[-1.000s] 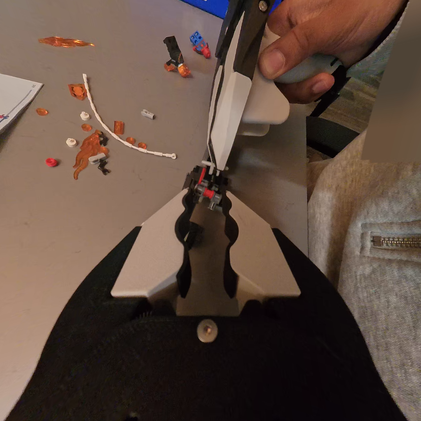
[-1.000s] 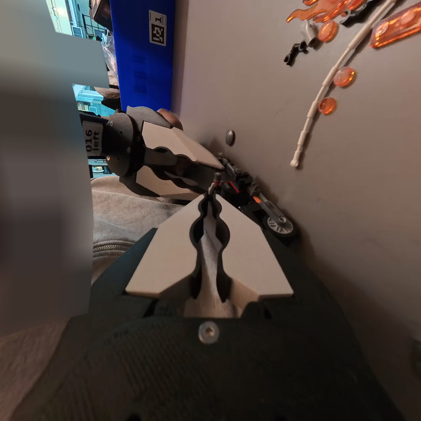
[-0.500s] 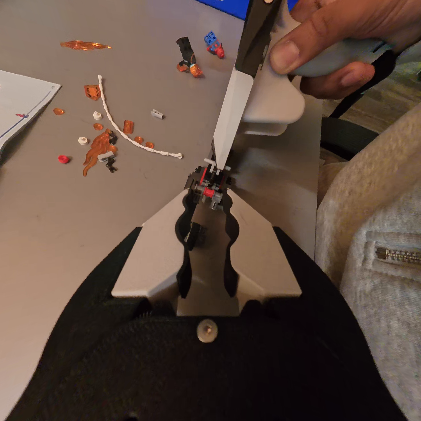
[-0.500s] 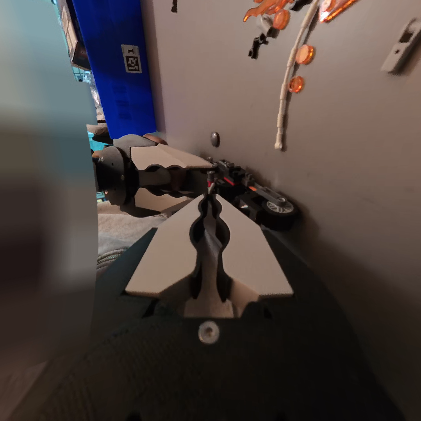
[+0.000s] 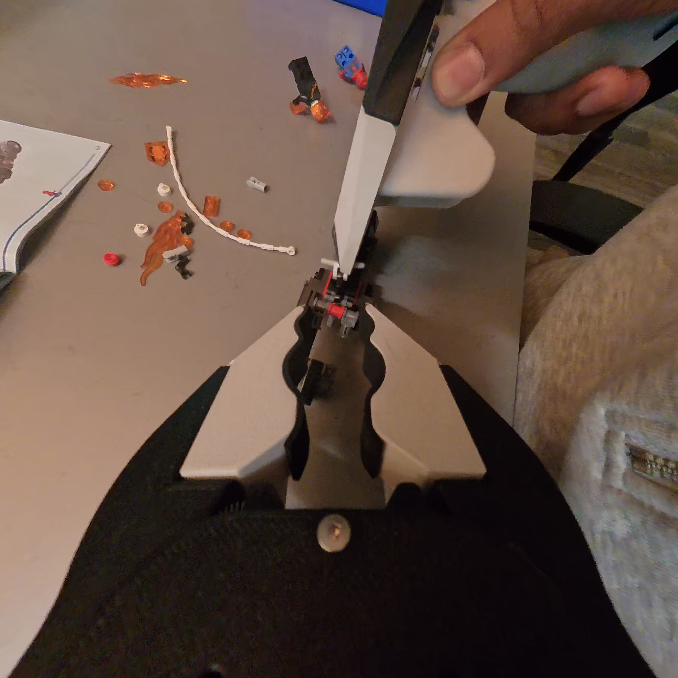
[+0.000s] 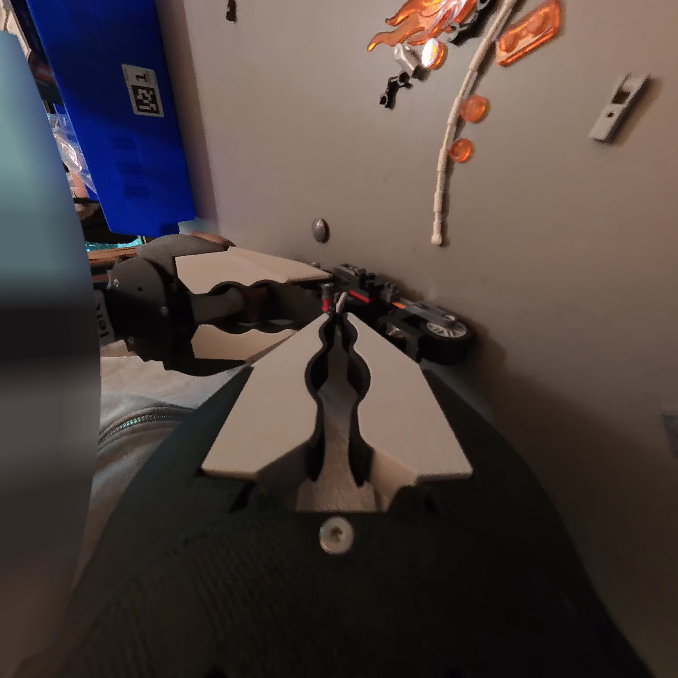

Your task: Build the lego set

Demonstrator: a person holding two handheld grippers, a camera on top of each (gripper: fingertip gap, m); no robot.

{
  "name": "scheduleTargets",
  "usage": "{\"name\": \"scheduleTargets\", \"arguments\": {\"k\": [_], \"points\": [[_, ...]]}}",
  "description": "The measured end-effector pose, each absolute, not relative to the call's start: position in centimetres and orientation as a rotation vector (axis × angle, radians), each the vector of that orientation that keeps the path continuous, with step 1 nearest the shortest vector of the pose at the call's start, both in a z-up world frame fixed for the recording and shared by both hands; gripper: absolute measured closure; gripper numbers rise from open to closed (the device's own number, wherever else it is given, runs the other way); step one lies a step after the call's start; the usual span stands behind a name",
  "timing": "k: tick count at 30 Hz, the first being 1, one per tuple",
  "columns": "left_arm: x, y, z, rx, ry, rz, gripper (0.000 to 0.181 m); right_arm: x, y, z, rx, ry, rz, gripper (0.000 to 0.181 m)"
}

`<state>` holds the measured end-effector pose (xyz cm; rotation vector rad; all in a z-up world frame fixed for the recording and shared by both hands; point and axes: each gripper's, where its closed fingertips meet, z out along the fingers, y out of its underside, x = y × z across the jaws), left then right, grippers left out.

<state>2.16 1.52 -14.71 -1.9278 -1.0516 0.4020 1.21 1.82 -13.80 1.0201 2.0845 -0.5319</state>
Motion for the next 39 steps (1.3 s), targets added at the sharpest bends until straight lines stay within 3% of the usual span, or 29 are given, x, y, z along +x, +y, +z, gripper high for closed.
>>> {"name": "scheduleTargets", "arguments": {"k": [39], "points": [[2.05, 1.38, -14.7, -1.925, -1.081, 0.459, 0.157, 1.45, 1.65, -14.03, 0.826, 2.577, -0.599, 0.18]]}}
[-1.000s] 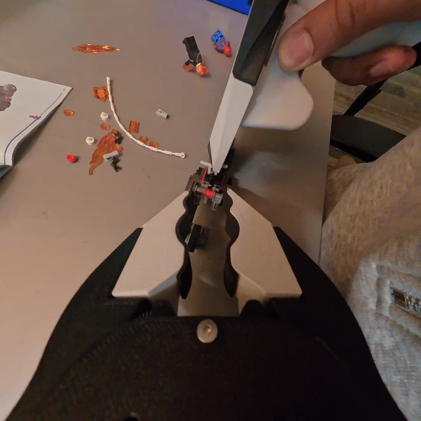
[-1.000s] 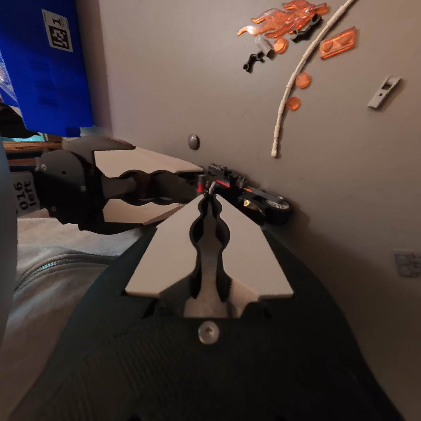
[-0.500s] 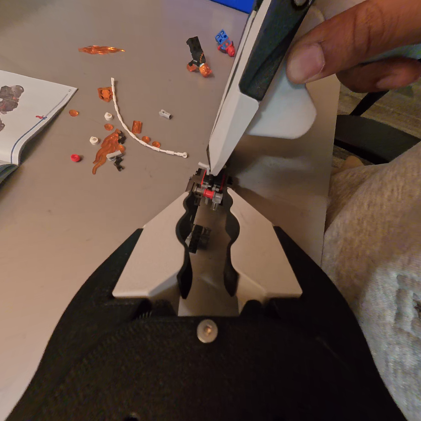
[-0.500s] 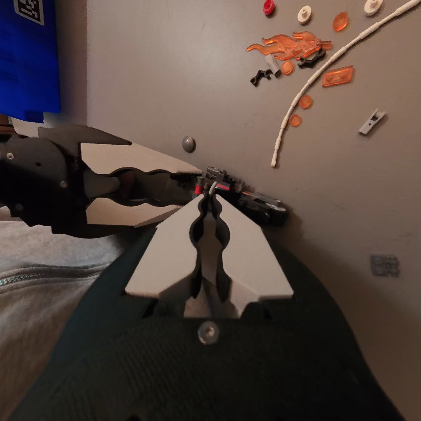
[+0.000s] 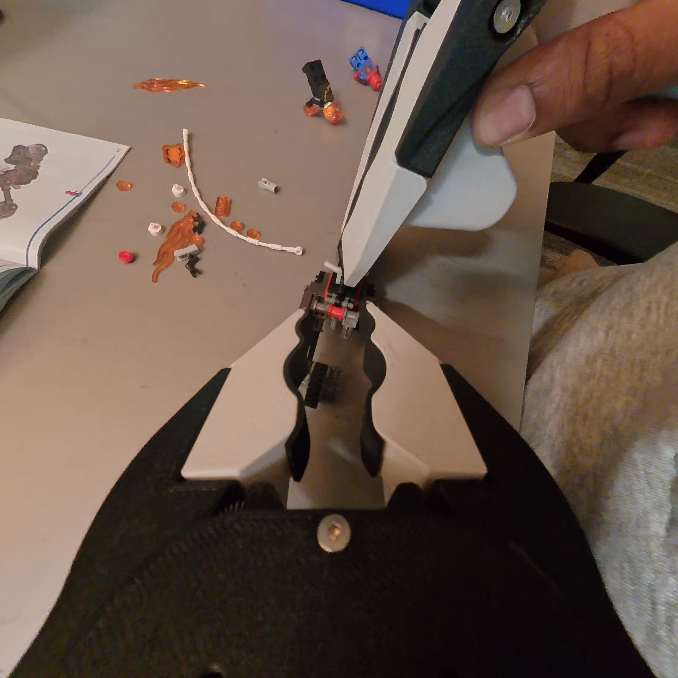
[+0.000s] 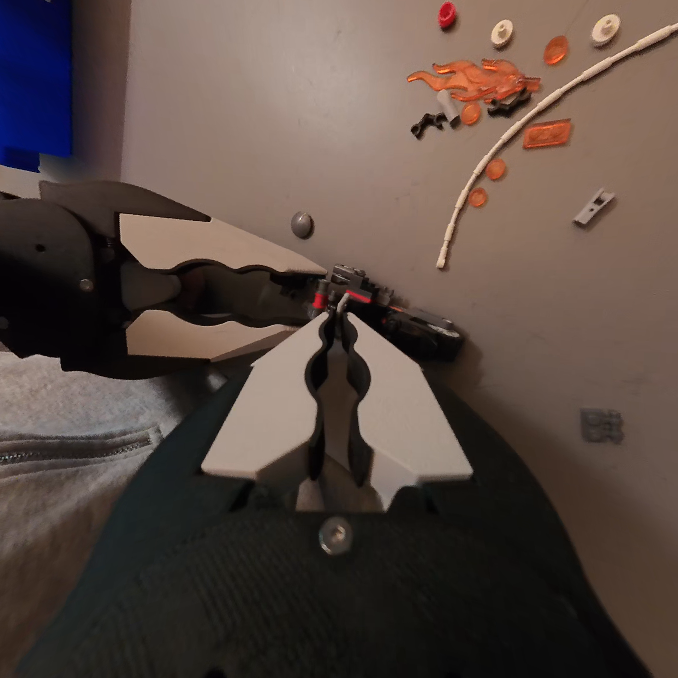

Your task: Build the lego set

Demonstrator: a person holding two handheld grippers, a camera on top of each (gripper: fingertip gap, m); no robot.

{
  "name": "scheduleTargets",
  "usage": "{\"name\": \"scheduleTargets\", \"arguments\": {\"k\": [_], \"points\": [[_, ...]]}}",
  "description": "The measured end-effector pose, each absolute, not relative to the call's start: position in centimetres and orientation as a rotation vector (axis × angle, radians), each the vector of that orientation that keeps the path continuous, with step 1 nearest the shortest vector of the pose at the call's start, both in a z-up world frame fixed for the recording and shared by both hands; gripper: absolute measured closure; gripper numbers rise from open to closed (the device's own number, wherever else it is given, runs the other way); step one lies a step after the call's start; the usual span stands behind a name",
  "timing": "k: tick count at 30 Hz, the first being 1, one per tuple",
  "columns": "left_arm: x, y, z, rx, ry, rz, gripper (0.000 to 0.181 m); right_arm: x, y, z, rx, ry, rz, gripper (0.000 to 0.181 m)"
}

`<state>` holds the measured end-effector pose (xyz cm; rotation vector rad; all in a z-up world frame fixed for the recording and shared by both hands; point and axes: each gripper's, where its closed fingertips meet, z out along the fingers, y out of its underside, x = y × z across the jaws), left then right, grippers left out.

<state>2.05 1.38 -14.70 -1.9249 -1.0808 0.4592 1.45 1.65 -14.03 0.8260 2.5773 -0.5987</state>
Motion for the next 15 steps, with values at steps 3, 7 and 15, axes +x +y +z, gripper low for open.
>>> {"name": "scheduleTargets", "arguments": {"k": [3, 7, 15], "points": [[2.1, 1.4, -14.7, -1.925, -1.081, 0.459, 0.156, 1.4, 1.6, -14.0, 0.81, 2.586, -0.613, 0.18], [2.1, 1.4, -14.6, -1.912, -1.076, 0.445, 0.156, 1.0, 1.8, -13.5, 0.738, 2.64, -0.672, 0.16], [2.1, 1.4, -14.6, -1.915, -1.075, 0.451, 0.156, -0.4, 2.9, -9.8, 0.426, 2.621, -1.114, 0.144]]}}
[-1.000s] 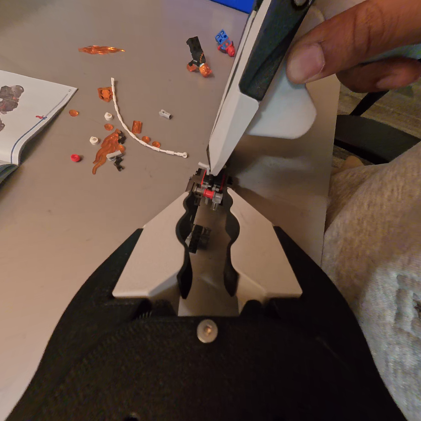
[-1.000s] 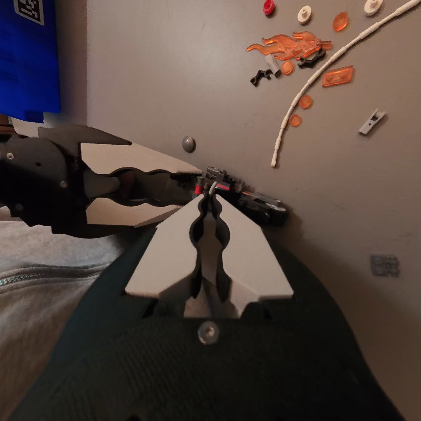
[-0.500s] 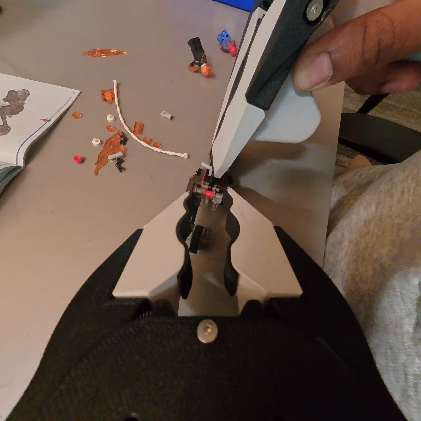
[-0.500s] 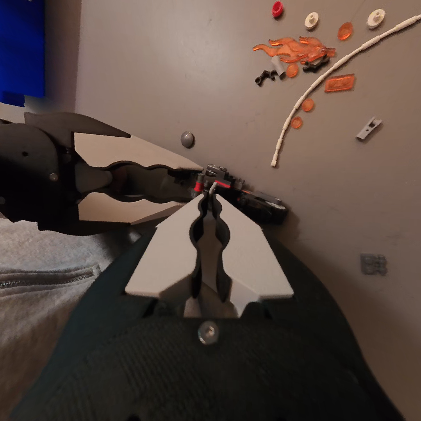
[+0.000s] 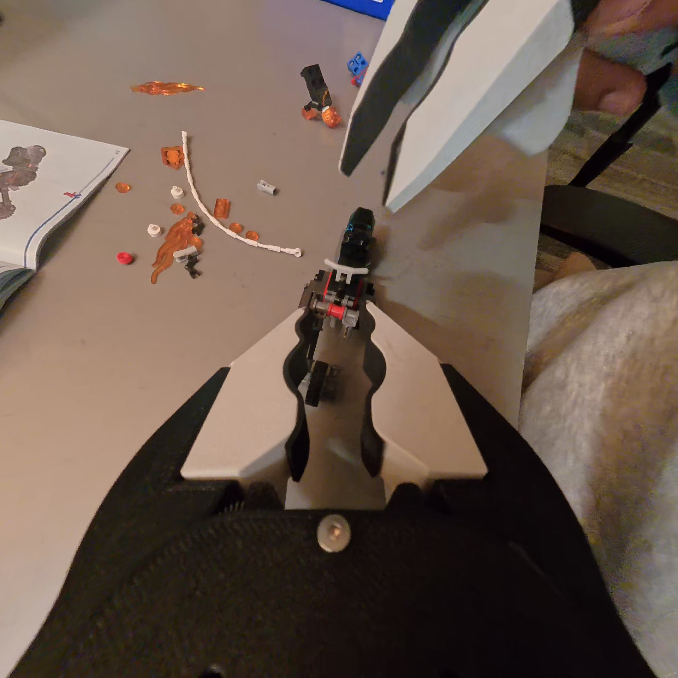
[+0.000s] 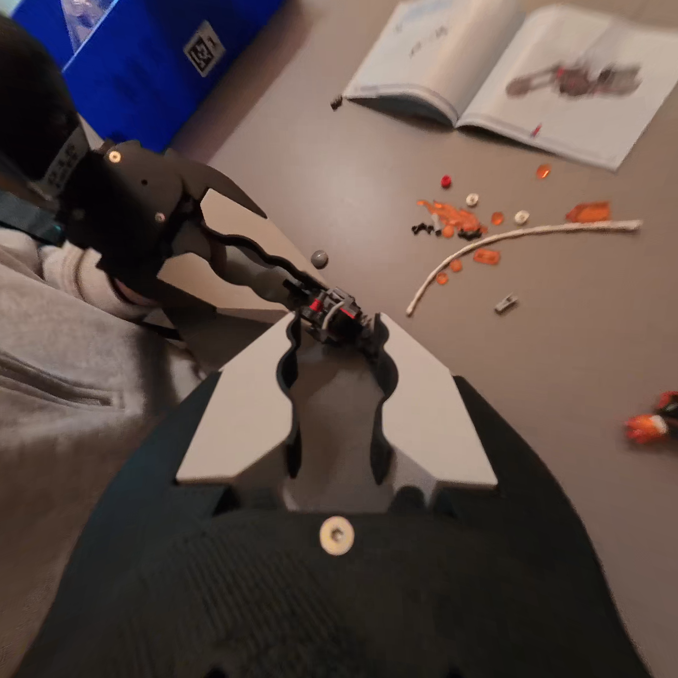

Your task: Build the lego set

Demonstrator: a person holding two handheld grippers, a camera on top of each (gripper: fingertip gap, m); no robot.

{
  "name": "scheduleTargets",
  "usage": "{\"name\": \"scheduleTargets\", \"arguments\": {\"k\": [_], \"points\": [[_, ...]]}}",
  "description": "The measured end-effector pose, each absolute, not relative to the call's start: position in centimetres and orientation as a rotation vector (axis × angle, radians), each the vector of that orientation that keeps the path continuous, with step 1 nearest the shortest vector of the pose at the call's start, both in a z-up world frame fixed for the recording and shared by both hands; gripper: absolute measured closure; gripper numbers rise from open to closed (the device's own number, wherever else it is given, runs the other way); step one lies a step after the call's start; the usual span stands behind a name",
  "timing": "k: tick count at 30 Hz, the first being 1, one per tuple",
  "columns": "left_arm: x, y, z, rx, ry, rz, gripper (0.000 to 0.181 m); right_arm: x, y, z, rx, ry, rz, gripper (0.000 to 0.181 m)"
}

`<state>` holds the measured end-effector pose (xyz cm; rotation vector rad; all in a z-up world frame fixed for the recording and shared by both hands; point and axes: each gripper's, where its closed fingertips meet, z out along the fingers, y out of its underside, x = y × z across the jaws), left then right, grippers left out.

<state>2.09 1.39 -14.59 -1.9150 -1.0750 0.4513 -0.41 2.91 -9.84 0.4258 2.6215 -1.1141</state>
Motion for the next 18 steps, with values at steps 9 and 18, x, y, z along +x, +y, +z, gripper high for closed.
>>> {"name": "scheduleTargets", "arguments": {"k": [9, 18], "points": [[2.1, 1.3, -14.5, -1.887, -1.087, 0.403, 0.156, -1.2, 2.8, -9.7, -0.171, 2.554, -1.646, 0.125], [1.5, 0.9, -13.2, -1.829, -1.049, 0.509, 0.127, -1.6, 4.2, -5.7, -0.276, 2.212, -2.14, 0.129]]}}
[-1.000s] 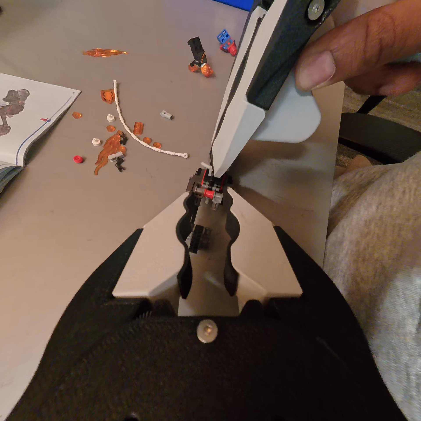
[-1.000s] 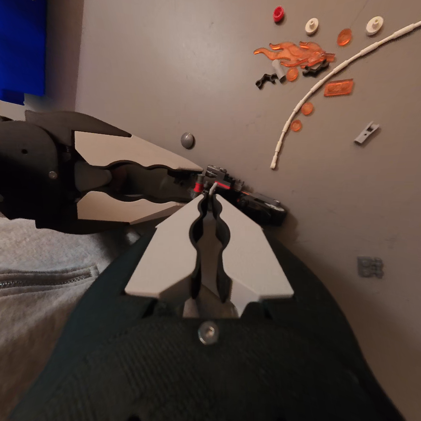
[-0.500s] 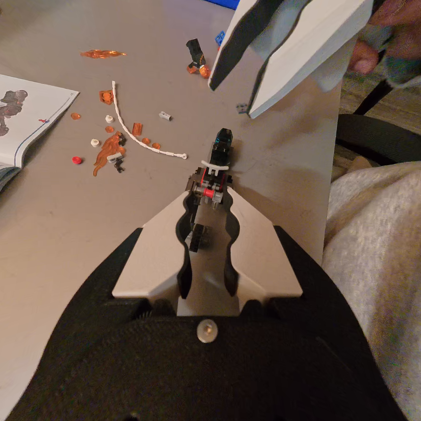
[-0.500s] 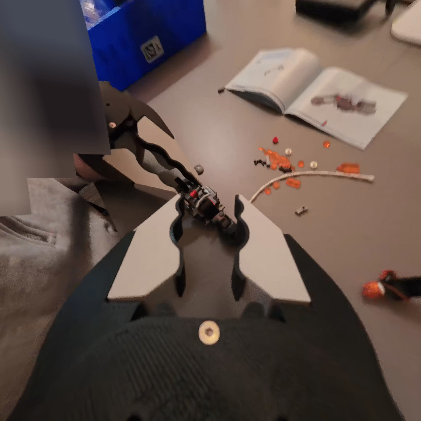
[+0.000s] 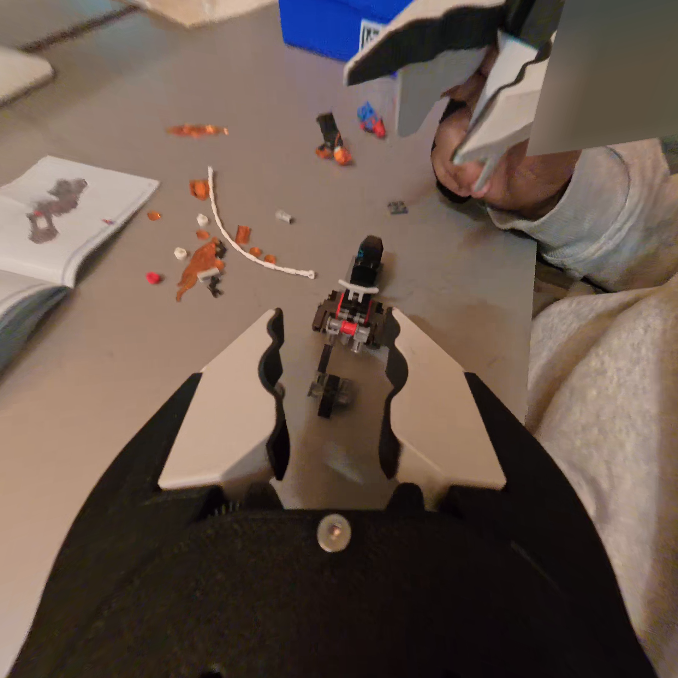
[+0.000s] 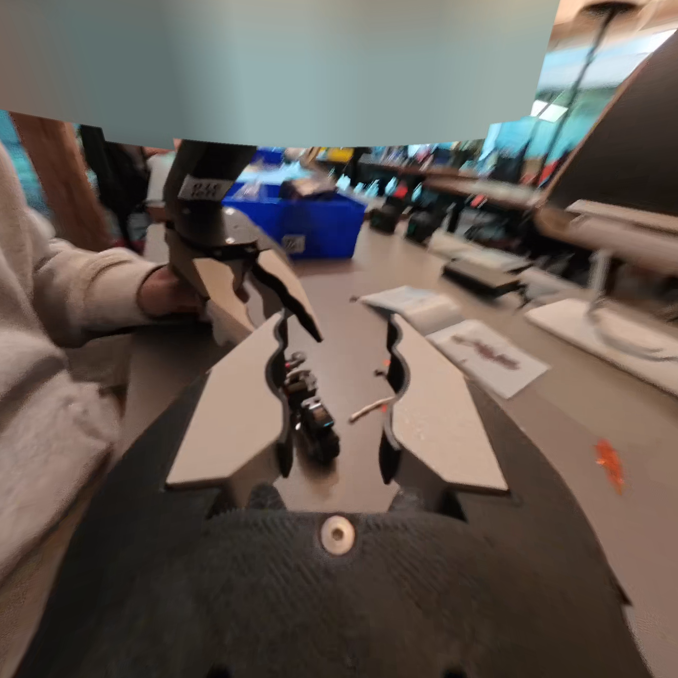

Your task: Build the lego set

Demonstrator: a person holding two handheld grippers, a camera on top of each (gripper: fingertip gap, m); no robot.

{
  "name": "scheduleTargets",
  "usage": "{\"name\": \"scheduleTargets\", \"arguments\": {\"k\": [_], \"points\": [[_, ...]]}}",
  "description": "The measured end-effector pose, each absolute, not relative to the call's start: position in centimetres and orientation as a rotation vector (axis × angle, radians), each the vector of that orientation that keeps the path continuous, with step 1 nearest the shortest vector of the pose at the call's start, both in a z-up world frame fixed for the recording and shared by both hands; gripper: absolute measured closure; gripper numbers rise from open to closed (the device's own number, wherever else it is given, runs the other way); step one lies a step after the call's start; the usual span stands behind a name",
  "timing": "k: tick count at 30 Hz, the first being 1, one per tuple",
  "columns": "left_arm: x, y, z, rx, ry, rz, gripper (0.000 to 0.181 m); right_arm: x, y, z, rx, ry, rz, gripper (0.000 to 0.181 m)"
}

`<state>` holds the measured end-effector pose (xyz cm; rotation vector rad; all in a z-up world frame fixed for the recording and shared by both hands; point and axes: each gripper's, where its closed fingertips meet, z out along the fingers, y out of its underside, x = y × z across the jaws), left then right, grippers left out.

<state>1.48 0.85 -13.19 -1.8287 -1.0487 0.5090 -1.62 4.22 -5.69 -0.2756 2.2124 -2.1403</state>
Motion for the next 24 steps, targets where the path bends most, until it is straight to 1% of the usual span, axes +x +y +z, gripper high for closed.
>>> {"name": "scheduleTargets", "arguments": {"k": [2, 3, 6, 11, 17, 24], "points": [[1.3, 0.8, -11.7, -1.776, -0.975, 0.609, 0.123, -2.2, 5.1, -4.3, -0.272, 2.142, -2.369, 0.137], [1.2, 0.6, -10.7, -1.74, -0.934, 0.673, 0.123, -2.3, 5.4, -4.0, -0.281, 2.135, -2.418, 0.141], [1.2, -0.8, -8.3, -1.63, -0.889, 0.808, 0.123, -2.2, 5.0, -4.6, -0.277, 2.177, -2.38, 0.136], [1.3, -3.3, -6.3, -1.397, -0.948, 0.664, 0.121, -3.7, 4.2, -6.2, -0.11, 2.244, -2.246, 0.121], [1.4, -7.7, -5.7, -1.213, -1.059, 0.668, 0.121, -4.5, 4.3, -6.3, -0.029, 2.239, -2.226, 0.122], [1.2, -5.9, -7.2, -1.297, -1.049, 0.54, 0.124, -5.0, 4.3, -6.3, 0.016, 2.251, -2.234, 0.124]]}}
